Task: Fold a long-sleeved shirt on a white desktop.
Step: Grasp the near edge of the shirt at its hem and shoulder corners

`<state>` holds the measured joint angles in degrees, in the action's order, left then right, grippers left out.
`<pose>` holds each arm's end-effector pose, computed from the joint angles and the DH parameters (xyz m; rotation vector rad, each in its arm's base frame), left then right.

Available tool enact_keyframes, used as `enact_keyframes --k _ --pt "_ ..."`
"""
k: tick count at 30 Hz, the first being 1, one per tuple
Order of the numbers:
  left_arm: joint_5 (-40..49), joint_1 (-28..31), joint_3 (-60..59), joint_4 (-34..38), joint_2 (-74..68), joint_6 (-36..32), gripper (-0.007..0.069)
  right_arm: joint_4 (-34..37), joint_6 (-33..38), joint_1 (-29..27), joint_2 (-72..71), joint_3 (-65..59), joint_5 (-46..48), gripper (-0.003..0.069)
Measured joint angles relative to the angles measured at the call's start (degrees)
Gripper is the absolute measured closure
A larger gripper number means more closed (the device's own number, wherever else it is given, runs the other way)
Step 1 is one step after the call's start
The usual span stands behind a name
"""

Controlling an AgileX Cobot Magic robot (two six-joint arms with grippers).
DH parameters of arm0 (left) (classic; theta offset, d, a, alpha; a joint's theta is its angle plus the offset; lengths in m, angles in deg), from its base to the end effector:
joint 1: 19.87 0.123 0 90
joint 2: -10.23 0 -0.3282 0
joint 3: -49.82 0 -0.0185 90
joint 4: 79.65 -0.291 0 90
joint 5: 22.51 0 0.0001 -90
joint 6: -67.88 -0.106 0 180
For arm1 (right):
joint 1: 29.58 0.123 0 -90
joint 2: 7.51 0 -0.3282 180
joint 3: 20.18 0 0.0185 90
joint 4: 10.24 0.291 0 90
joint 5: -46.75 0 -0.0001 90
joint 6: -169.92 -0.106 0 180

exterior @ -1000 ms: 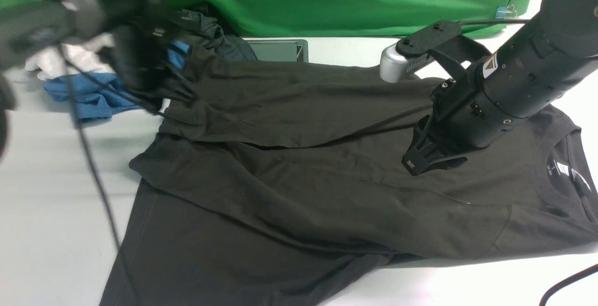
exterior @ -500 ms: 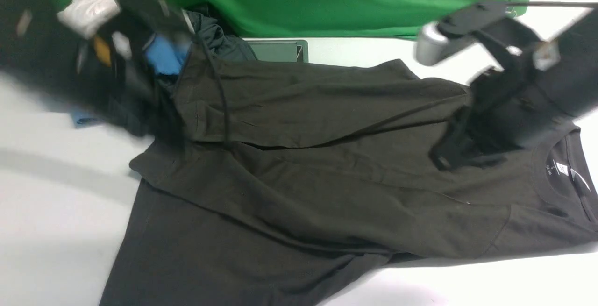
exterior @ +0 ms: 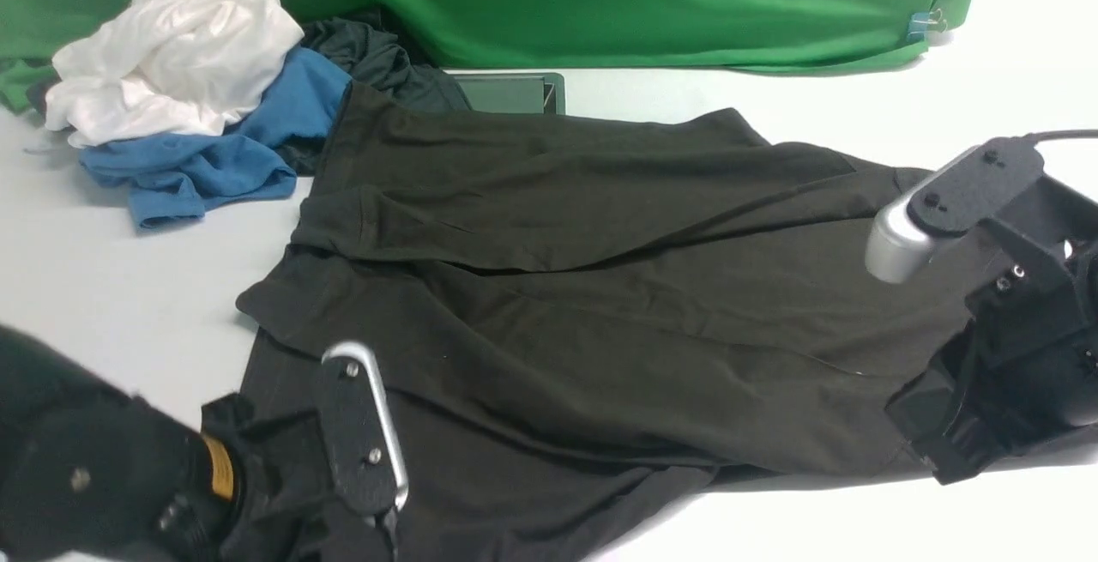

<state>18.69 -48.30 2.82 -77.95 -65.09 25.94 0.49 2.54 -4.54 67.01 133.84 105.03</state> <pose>0.1772 -0.0983 0.1989 1.6213 2.3479 0.0163 0.2108 0.1170 0.3072 -0.8056 2.6585 0.3023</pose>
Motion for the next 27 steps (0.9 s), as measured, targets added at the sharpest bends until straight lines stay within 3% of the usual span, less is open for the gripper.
enact_keyframes --k 4,9,15,21,27 --pt "-4.3 0.0 -3.0 -1.7 -2.3 -2.9 0.0165 0.1 0.1 0.0 0.0 0.0 -0.1 0.0575" --pt "-8.8 0.0 -4.1 -7.1 -8.9 -1.6 0.0167 0.2 0.3 0.0 0.0 0.0 -1.1 0.0571" --pt "-8.1 -0.1 -0.7 -12.6 -14.7 4.0 0.0278 1.4 1.1 0.0 0.0 0.0 -1.7 0.0566" --pt "-0.2 -0.1 3.9 -7.5 -16.0 5.3 0.0556 -0.2 -1.0 0.0 0.0 0.0 -1.9 0.0568" --pt "11.0 -0.1 7.9 -1.4 -7.6 5.5 0.0589 -12.5 -11.0 0.0 0.0 -1.6 2.5 0.0536"
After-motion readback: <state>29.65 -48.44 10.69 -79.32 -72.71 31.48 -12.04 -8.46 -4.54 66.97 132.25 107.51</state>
